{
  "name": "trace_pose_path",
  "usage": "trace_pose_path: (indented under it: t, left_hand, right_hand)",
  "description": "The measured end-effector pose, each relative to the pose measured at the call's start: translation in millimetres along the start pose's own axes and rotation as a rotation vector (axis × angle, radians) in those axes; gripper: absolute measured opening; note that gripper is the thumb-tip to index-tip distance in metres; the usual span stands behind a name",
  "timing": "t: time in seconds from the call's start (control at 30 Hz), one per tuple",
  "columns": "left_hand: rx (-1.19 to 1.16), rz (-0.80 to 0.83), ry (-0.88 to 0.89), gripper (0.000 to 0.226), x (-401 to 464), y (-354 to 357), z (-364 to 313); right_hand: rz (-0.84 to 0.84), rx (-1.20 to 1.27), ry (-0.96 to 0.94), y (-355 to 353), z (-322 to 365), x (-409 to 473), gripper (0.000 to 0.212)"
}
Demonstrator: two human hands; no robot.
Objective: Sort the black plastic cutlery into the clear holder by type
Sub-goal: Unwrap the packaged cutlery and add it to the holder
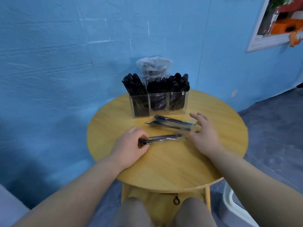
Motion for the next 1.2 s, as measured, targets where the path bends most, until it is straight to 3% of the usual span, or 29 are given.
trace_pose_path:
  t: [0.2,0.27,0.4,0.53,0.7,0.87,1.07,1.13,1.2]
  left_hand:
    - [0.009,0.035,-0.014,0.048,-5,7,6]
    - [0.042,0.042,0.012,0.043,-4,8,6]
    - [-0.081,-0.007,-0.013,0.032,-7,6,7]
    - [-0.339,-0.198,-0.120,0.009,-11,-4,14]
    - [-0.469,-0.291,-0.176,0.020,-15,-8,18]
    - [-0.521,-0.291,-0.180,0.026,-16,-9,14]
    - [-0.501,-0.298,-0.205,0.008,-15,-11,16]
    - [-0.521,-0.345,-0.222,0.007,-15,-13,18]
    - [-0.507,-0.380,-0.240,0.011,-17,-16,22]
  right_hand:
    - [-0.233,0.034,-0.015,-5,-9,-13,0.035]
    - [-0.259,-0.009,-0.092,-5,-2,-21,0.024]
    - [-0.225,-0.145,-0.431,8,21,-41,0.010]
    - [-0.128,-0.325,-0.529,28,27,-35,0.024]
    - [-0.189,-0.262,-0.506,25,27,-34,0.005]
    - [-0.144,-0.168,-0.424,21,23,-34,0.007]
    - [-0.078,0.090,-0.248,23,22,-27,0.007]
    - [-0.097,0.178,-0.199,21,22,-26,0.002]
    - [-0.143,0.254,-0.157,16,18,-26,0.012]
Point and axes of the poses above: each hand's wrist, its own x-axis towards the middle knuckle, its own y-axis out of the palm, z = x × y, the point moved 5 cm from there along x, towards the middle knuckle, and after that the axes turned 13 degrees about y, right-handed, at the moved point
